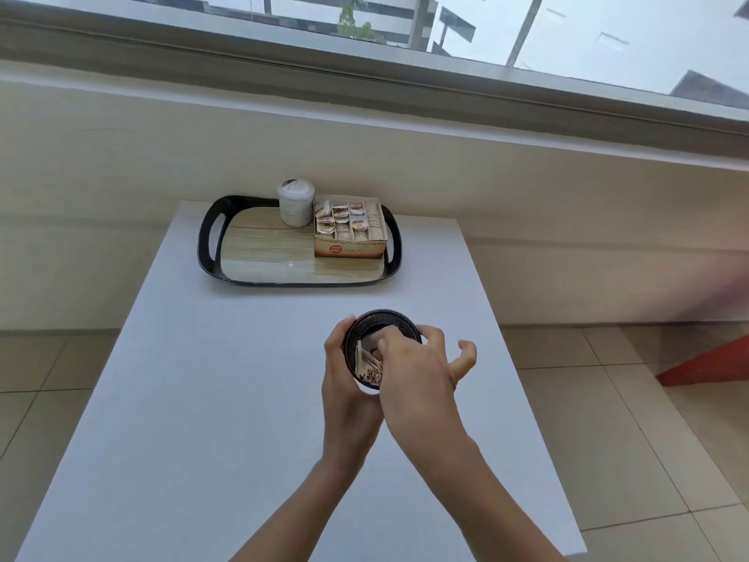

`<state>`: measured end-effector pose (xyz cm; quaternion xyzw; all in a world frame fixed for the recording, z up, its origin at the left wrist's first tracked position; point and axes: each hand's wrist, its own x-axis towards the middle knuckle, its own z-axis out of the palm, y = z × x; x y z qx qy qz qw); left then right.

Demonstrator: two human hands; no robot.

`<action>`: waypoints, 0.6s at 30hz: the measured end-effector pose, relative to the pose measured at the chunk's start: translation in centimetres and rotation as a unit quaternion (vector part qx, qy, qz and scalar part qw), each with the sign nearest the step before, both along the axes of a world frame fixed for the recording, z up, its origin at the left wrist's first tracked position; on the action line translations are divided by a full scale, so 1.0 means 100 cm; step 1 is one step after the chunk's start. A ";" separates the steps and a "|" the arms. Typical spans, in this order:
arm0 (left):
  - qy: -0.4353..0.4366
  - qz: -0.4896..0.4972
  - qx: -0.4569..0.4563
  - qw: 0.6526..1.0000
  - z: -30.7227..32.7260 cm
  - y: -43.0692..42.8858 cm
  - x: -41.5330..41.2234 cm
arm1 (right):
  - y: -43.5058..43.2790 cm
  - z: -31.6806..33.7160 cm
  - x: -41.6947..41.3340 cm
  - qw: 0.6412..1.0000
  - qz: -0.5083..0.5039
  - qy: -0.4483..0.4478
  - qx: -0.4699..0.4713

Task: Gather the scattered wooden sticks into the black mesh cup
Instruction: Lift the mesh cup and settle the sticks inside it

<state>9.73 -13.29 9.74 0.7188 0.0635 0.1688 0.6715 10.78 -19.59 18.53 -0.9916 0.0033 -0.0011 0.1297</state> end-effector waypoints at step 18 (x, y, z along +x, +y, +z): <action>0.071 -0.194 -0.027 0.978 0.003 0.054 0.009 | -0.074 -0.014 0.027 0.938 0.211 0.052 0.270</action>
